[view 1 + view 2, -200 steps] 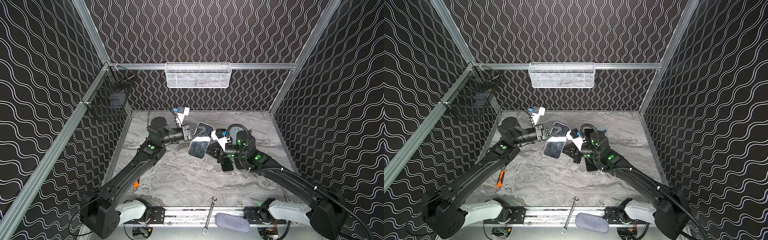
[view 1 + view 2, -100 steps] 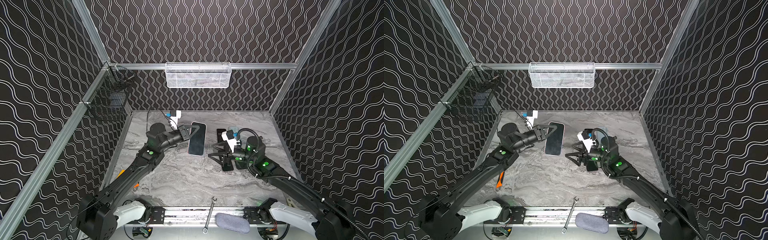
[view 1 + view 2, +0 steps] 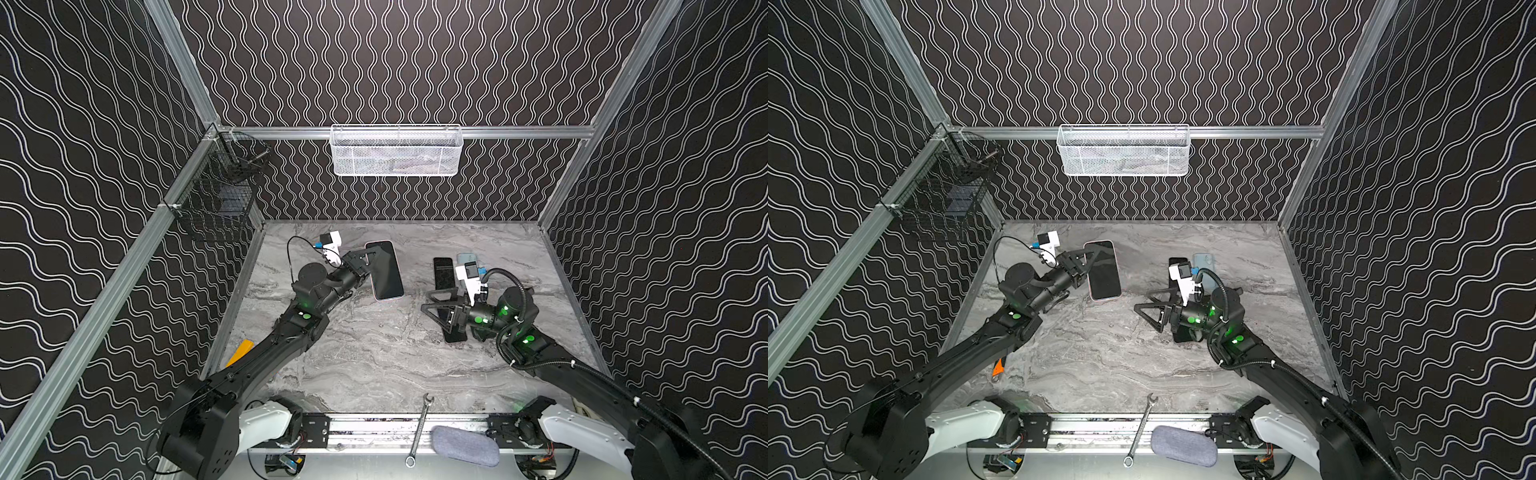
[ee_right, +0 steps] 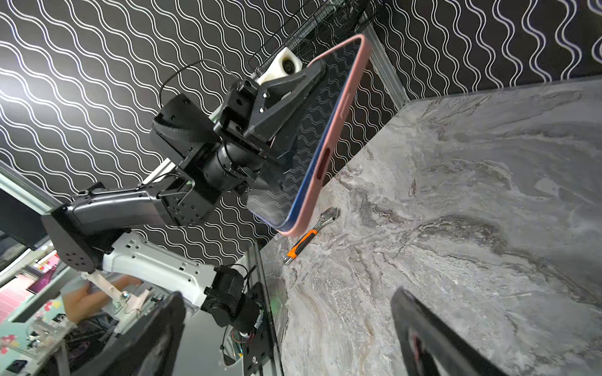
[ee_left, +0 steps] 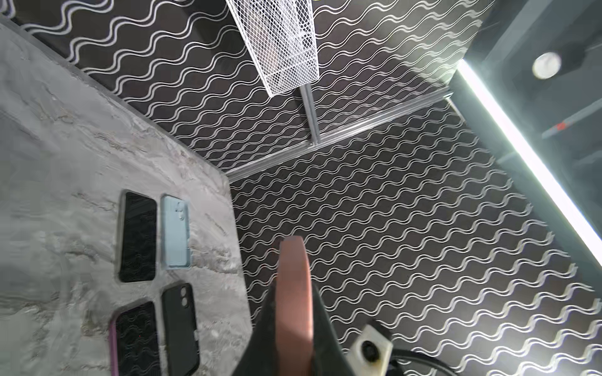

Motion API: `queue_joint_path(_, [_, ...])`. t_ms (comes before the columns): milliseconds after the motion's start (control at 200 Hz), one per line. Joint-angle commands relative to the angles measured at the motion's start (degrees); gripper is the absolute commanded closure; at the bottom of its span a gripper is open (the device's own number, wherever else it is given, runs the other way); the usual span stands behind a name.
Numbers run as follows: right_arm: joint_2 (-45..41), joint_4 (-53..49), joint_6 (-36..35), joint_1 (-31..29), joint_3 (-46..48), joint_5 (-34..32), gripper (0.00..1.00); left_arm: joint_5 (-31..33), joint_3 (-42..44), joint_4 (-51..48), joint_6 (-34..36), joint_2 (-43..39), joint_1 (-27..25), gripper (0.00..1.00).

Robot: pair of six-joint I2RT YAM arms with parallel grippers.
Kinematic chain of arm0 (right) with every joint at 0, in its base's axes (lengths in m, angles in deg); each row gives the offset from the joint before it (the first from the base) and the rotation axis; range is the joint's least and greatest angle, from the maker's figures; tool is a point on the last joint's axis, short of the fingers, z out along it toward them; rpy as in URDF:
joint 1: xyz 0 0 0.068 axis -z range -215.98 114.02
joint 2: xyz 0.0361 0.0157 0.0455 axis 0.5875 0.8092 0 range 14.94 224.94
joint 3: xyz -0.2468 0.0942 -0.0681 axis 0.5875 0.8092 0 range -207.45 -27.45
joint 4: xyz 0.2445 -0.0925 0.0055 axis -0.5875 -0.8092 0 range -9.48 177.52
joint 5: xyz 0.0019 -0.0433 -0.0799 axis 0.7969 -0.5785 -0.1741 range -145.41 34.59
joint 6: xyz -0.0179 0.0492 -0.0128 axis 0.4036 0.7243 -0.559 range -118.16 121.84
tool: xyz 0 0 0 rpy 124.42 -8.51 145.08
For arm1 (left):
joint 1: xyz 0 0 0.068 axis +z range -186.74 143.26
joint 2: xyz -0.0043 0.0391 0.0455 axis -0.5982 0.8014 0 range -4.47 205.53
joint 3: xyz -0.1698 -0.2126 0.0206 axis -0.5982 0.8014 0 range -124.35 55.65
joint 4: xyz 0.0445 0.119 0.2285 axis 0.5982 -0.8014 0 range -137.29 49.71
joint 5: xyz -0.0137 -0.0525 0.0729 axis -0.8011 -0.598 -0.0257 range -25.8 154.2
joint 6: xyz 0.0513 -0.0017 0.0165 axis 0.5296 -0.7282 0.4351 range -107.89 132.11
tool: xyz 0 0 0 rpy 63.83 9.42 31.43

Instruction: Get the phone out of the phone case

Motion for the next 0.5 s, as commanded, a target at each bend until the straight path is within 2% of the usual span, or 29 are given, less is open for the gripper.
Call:
queue_joint_path(0, [2.64,14.86,9.17,-0.09,1.87,0.35,0.01,0.67,1.03,13.16,-5.26,1.49,0.14,1.00])
queue_joint_path(205, [7.43,21.97,12.04,-2.78,2.06,-2.80,0.03,1.16,2.96,20.14,-9.49,4.75,-0.13,1.00])
queue_joint_path(496, [14.22,28.51,11.63,-9.42,0.50,-8.98,0.07,2.23,3.43,20.49,-9.11,5.03,-0.78,1.00])
